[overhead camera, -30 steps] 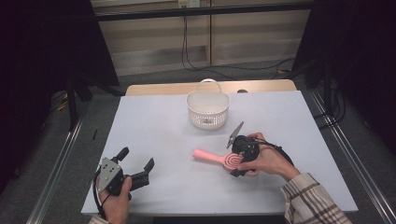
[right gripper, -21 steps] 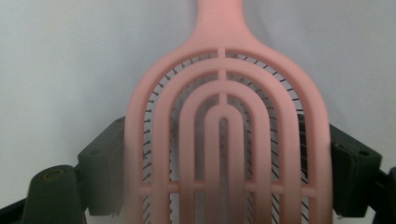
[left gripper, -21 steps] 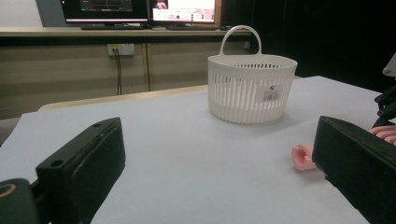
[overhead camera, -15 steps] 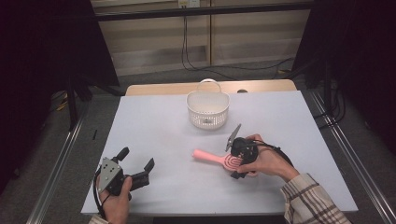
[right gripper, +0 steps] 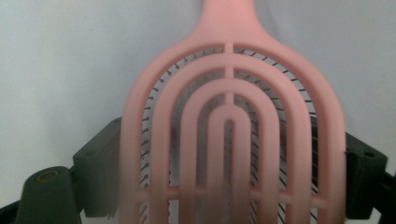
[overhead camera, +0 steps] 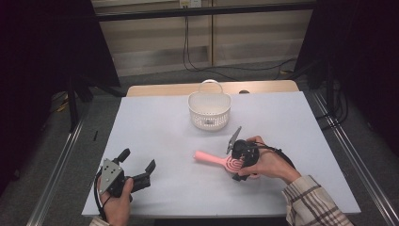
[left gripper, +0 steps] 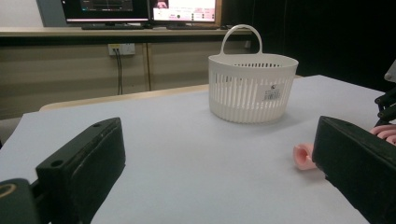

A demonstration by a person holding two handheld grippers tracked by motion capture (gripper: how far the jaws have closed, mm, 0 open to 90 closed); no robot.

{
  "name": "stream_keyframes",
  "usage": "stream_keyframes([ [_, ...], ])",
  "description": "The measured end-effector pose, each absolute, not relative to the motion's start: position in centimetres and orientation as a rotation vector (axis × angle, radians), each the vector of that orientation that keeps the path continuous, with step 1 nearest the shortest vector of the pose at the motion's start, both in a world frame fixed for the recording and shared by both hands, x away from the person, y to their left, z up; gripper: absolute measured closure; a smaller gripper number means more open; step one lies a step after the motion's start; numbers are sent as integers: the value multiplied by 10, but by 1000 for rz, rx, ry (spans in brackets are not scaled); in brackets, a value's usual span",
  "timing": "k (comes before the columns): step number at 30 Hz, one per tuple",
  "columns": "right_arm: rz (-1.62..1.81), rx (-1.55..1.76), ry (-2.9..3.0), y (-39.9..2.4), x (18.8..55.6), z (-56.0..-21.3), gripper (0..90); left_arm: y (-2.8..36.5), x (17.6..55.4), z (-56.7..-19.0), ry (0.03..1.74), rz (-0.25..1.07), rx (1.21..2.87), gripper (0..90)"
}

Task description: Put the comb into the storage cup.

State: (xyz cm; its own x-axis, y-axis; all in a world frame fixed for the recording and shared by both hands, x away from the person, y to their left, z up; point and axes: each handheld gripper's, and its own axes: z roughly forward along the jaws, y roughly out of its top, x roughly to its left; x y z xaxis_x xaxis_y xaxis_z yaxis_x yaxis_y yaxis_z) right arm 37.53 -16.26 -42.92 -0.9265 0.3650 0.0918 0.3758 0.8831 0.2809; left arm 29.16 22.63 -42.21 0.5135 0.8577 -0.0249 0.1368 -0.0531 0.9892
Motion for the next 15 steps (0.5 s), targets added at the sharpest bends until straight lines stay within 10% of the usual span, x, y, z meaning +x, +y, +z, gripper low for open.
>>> stream_keyframes([
  [15,-439,-613,-3038,-160,374,-429,188,226,292,-422,891,734,1534,27],
])
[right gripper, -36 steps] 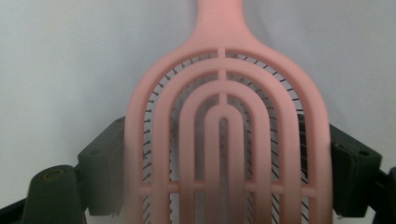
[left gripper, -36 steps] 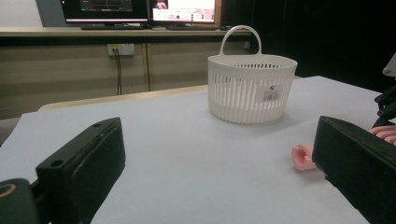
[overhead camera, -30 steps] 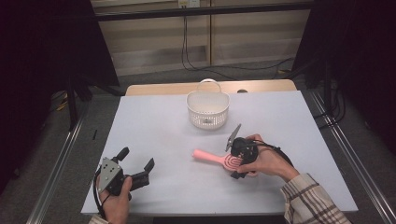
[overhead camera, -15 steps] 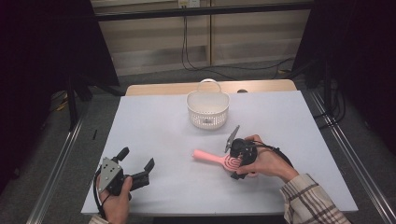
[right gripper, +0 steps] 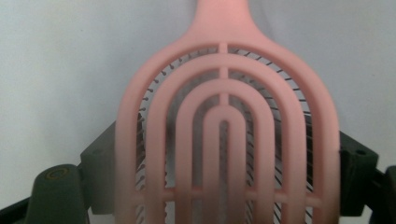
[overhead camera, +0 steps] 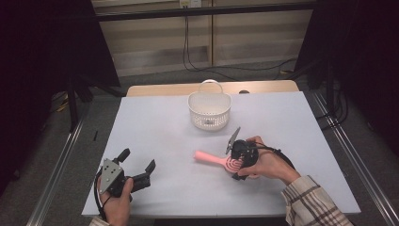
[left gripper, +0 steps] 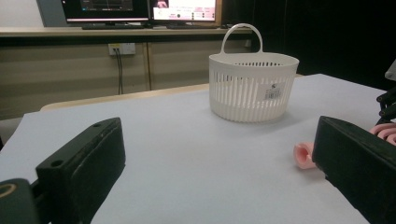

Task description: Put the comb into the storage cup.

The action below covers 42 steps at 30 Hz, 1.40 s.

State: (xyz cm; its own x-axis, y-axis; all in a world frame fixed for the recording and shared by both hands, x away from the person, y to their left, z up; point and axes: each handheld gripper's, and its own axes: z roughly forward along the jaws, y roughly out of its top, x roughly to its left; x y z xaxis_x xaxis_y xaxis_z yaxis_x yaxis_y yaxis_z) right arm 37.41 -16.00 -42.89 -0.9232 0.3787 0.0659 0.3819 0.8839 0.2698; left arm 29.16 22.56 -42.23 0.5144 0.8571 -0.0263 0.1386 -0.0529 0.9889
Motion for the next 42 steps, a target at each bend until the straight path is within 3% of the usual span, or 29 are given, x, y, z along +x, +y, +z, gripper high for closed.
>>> stream_keyframes([
  [42,-480,-692,-3054,-168,371,-413,198,226,291,-422,887,742,1536,27],
])
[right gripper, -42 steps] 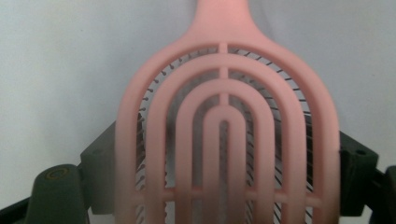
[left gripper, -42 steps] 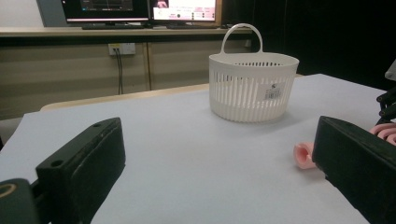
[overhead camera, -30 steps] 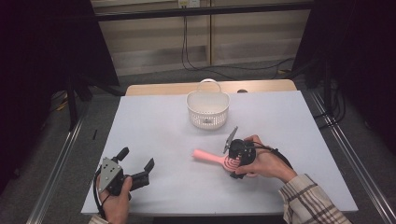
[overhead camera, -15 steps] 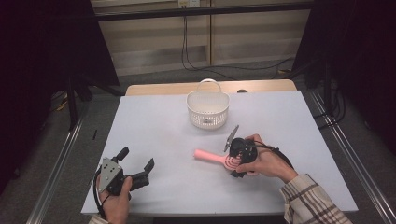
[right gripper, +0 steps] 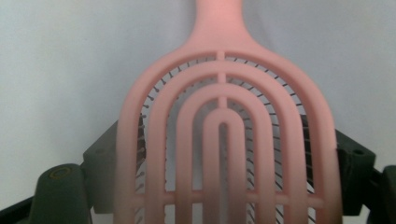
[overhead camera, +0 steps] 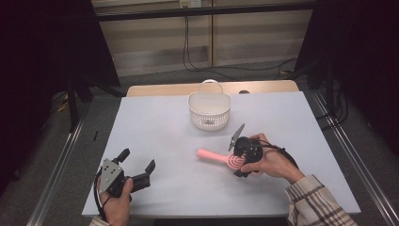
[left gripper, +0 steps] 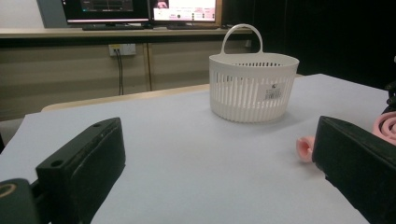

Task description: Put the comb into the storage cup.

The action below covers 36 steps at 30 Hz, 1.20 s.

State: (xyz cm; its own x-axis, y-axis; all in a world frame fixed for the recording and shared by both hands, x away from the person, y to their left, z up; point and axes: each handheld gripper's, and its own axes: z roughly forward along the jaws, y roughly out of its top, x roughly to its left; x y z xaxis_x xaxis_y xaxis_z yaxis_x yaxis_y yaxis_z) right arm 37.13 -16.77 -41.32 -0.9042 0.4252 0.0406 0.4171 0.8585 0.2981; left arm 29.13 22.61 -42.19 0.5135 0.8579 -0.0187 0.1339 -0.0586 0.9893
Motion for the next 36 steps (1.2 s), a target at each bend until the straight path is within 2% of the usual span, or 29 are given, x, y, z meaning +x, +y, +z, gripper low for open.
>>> stream_keyframes([
  [21,530,726,2958,-179,372,-403,198,227,291,-421,883,750,1542,22],
  [36,634,721,2905,-190,370,-379,198,222,291,-420,836,741,1570,22],
])
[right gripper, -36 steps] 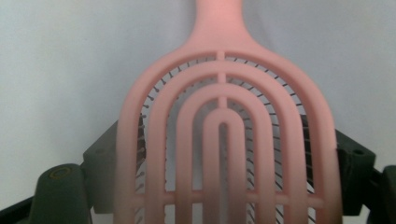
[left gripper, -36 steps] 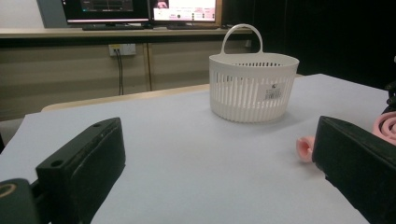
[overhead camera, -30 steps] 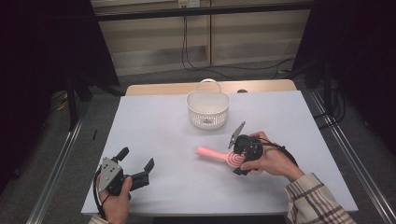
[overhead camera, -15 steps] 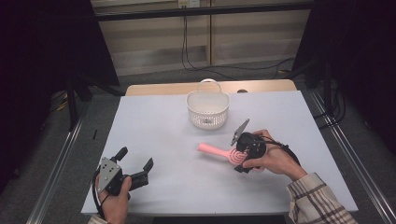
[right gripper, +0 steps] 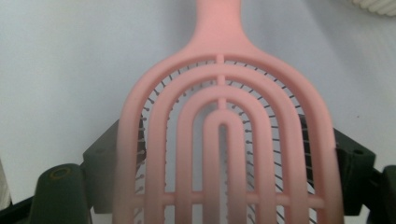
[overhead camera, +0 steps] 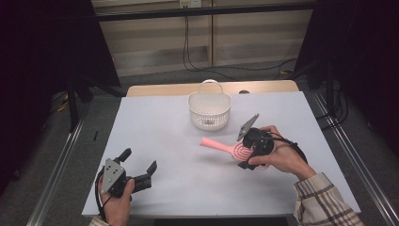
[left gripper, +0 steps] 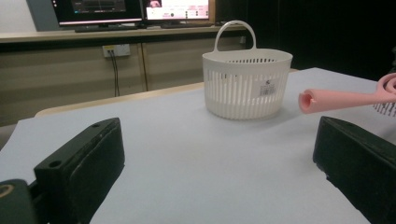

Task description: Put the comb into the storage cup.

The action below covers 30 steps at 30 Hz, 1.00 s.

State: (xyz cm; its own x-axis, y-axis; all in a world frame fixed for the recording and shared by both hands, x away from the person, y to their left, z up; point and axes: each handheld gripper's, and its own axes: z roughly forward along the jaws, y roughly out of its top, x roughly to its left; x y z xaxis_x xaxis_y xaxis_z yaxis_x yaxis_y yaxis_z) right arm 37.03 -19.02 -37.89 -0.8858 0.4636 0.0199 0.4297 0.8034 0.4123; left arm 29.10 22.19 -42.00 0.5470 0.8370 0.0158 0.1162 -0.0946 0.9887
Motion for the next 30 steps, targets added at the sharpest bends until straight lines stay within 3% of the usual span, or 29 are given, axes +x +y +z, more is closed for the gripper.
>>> stream_keyframes([
  [14,727,726,2867,-204,368,-360,198,217,295,-411,769,699,1614,31],
  [23,751,674,2869,-202,363,-351,198,203,305,-411,715,649,1734,60],
  [30,775,657,2887,-199,362,-351,198,187,306,-408,634,630,1802,32],
])
